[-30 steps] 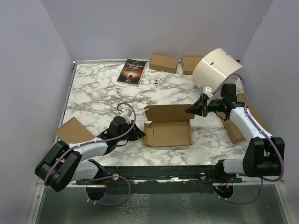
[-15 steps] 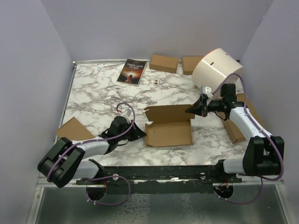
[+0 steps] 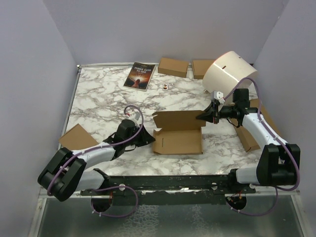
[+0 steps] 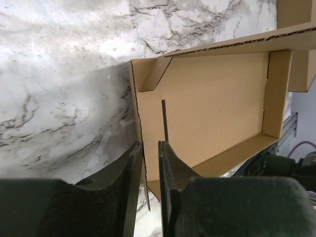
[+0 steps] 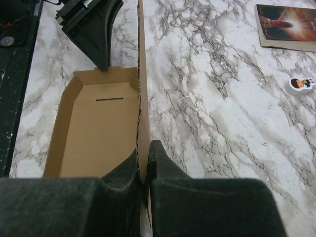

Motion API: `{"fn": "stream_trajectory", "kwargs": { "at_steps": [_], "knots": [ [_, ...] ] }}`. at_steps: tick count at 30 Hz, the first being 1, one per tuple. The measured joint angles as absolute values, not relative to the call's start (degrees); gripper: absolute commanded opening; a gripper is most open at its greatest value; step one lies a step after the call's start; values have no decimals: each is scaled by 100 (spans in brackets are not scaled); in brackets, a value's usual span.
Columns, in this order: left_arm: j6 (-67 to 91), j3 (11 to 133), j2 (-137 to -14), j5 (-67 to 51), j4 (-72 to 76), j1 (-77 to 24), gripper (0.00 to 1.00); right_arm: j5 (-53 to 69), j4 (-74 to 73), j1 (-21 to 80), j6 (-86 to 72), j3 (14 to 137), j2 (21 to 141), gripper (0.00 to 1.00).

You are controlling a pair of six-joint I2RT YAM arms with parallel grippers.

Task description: Fold the paper box

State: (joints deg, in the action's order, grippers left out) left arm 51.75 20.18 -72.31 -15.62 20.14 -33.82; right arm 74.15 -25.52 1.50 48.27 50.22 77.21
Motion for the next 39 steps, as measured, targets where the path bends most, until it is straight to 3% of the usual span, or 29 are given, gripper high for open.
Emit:
{"fn": "stream_trajectory", "kwargs": {
  "at_steps": [8, 9, 11, 12, 18, 25, 39],
  "knots": [
    [4576, 2104, -6189, -1055, 788, -3380, 28, 7397, -2554, 152, 4810, 5022, 7725, 1],
    [4539, 2106, -6088, -1009, 679, -3380, 24, 7395, -2552, 152, 4810, 5022, 7725, 1],
    [4521, 2104, -5878, -982, 471, -3374, 1, 7395, -2552, 152, 4805, 5022, 7728, 1],
    [4550, 2091, -5780, -998, 414, -3374, 0, 7395, -2552, 152, 4803, 5022, 7732, 1],
    [4797, 1820, -5502, -1396, 285, -3485, 0, 7382, -2550, 152, 4781, 5022, 7762, 1],
    [5312, 1450, -5428, -1562, 217, -4285, 0, 7378, -2550, 152, 4777, 5022, 7789, 1],
    [5474, 1481, -6506, -1562, 1146, -4344, 0, 7378, -2550, 152, 4766, 5022, 7791, 1]
  ]
}}
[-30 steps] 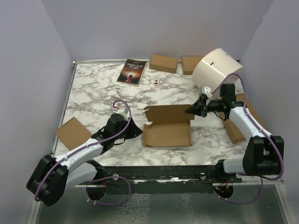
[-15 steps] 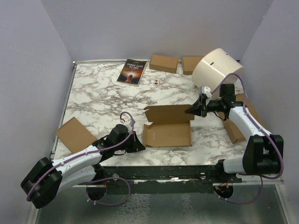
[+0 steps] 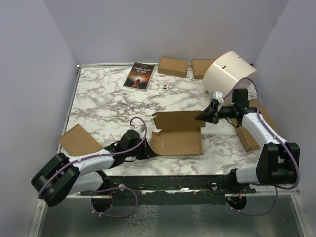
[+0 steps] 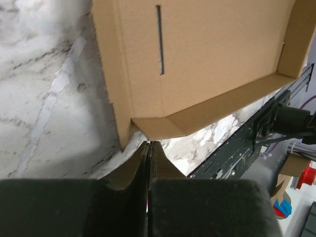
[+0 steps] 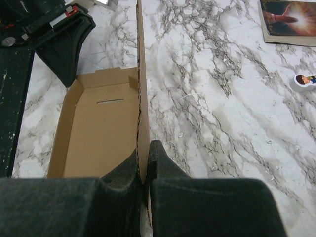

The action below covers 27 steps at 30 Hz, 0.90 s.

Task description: Fold the paper box

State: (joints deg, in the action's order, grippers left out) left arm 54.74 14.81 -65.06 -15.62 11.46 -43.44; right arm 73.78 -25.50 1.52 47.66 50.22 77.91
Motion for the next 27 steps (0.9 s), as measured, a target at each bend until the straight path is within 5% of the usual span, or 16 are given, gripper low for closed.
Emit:
{"fn": "stream_trajectory", "kwargs": {
  "at_steps": [27],
  "knots": [
    [5448, 1667, -7124, -1492, 1988, -4353, 0, 7723, -2875, 150, 5391, 5022, 7754, 1]
  ]
}}
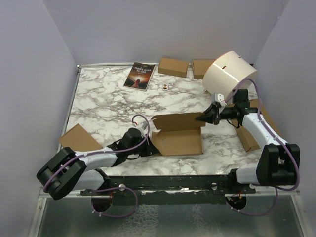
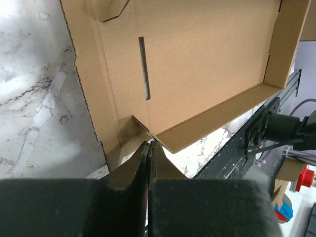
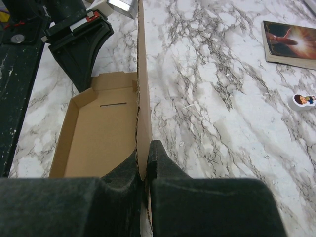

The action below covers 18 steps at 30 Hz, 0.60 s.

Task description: Fold the paper box

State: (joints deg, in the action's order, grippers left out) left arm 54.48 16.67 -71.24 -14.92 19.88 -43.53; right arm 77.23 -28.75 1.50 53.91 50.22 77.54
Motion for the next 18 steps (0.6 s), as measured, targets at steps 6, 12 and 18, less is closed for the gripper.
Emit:
{"fn": "stream_trajectory", "kwargs": {
  "at_steps": [6, 12, 18],
  "knots": [
    [5424, 1559, -6952, -1406, 1782, -4353, 0, 7863, -2851, 150, 5424, 4941, 7555, 1],
    [5408, 1479, -6807, -1354, 1592, -4353, 1, 8014, -2882, 152, 5675, 4888, 7415, 1],
    [5391, 1455, -6539, -1319, 1424, -4353, 2, 8029, -2867, 152, 5760, 4779, 7310, 1]
  ]
}}
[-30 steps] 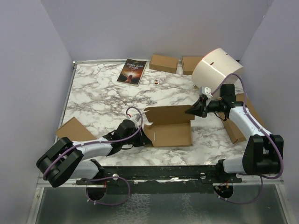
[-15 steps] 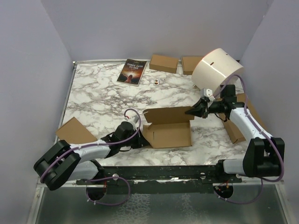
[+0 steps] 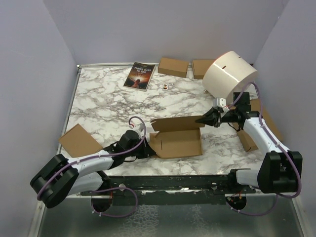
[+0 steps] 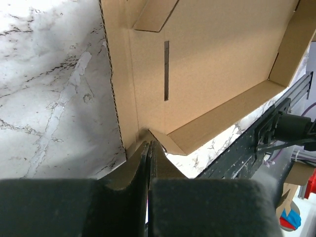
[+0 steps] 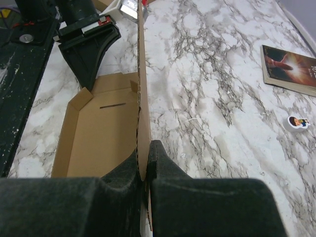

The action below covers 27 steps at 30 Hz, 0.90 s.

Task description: Fold the paper box

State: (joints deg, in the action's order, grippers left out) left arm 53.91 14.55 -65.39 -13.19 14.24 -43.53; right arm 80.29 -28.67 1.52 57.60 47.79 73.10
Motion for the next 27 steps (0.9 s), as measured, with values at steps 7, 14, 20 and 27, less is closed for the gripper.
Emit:
{"fn": "stream_trajectory", "kwargs": {
  "at_steps": [7, 14, 20, 27],
  "knots": [
    [5299, 1455, -6173, -1315, 1046, -4353, 3, 8029, -2766, 150, 5771, 4628, 7146, 1],
    [5026, 1522, -5207, -1063, 58, -4353, 20, 8025, -2587, 152, 5721, 4571, 7074, 1],
    [4794, 1619, -4930, -705, -224, -4351, 35, 8027, -2539, 152, 5714, 4571, 7074, 1],
    [4416, 1715, -5614, -521, 47, -4322, 36, 8025, -2530, 152, 5712, 4571, 7074, 1]
  ]
}}
